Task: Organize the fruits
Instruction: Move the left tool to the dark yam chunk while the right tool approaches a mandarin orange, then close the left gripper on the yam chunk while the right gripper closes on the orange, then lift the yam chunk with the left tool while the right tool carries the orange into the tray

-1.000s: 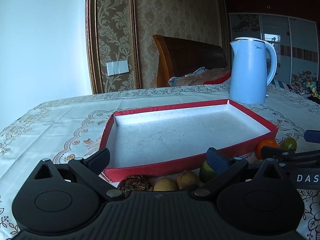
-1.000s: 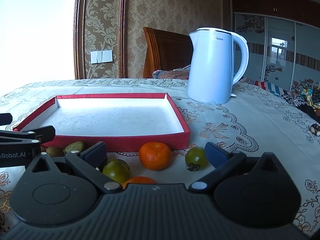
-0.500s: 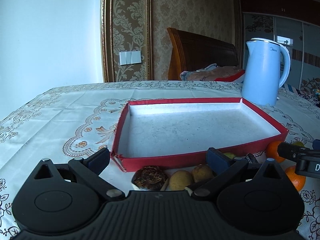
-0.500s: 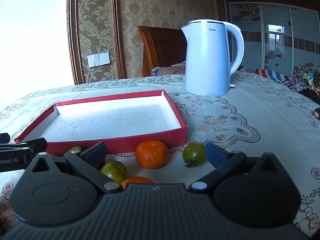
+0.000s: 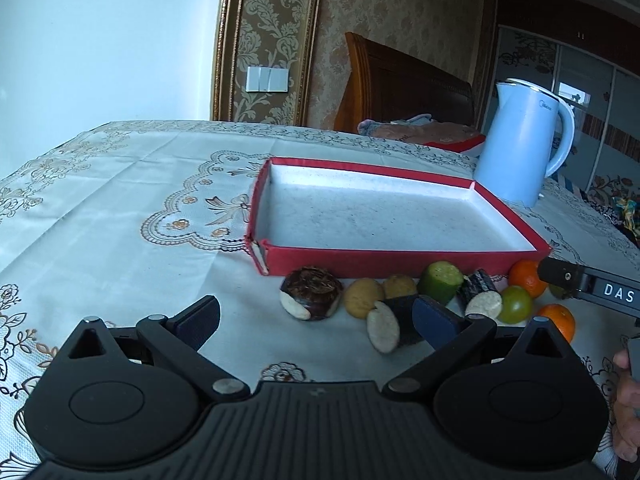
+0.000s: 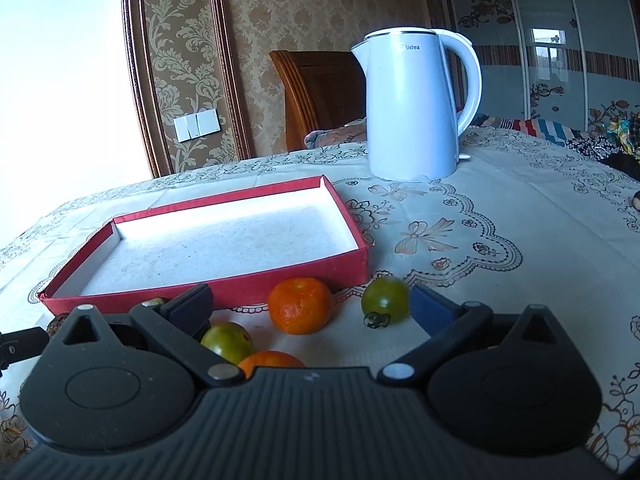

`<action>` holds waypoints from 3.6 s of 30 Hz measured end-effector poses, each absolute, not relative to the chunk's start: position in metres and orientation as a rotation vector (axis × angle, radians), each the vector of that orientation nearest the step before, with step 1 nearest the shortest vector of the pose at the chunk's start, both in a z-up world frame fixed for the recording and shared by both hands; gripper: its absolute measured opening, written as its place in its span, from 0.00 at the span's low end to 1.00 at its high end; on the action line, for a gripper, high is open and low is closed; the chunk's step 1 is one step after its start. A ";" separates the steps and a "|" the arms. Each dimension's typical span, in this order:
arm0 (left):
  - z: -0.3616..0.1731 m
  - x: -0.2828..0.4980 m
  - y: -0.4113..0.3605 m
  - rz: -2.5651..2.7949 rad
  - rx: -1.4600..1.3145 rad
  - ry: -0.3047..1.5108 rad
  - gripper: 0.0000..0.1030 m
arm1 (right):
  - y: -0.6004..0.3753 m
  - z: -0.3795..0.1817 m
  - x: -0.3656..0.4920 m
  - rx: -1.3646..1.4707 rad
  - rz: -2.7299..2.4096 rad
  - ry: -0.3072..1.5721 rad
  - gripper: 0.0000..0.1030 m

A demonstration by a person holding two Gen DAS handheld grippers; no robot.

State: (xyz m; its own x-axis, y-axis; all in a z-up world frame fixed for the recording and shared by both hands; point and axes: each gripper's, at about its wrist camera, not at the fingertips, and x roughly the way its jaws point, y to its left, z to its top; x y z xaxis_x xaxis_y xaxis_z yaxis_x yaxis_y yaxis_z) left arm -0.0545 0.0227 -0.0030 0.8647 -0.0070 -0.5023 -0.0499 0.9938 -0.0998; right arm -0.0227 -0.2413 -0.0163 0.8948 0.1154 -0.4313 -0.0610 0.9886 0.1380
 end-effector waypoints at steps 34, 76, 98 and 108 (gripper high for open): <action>-0.015 -0.026 -0.024 0.030 -0.017 0.624 0.96 | -0.246 -0.021 -0.039 -0.088 0.319 0.551 0.79; -0.016 -0.037 -0.037 -0.062 0.020 0.581 0.33 | -0.245 -0.027 -0.038 -0.051 0.397 0.560 0.39; 0.012 -0.037 -0.040 -0.072 0.048 0.530 0.33 | -0.244 -0.006 -0.037 -0.029 0.358 0.490 0.39; 0.021 -0.005 -0.041 -0.070 0.027 0.518 0.33 | -0.235 0.022 -0.011 -0.024 0.322 0.428 0.39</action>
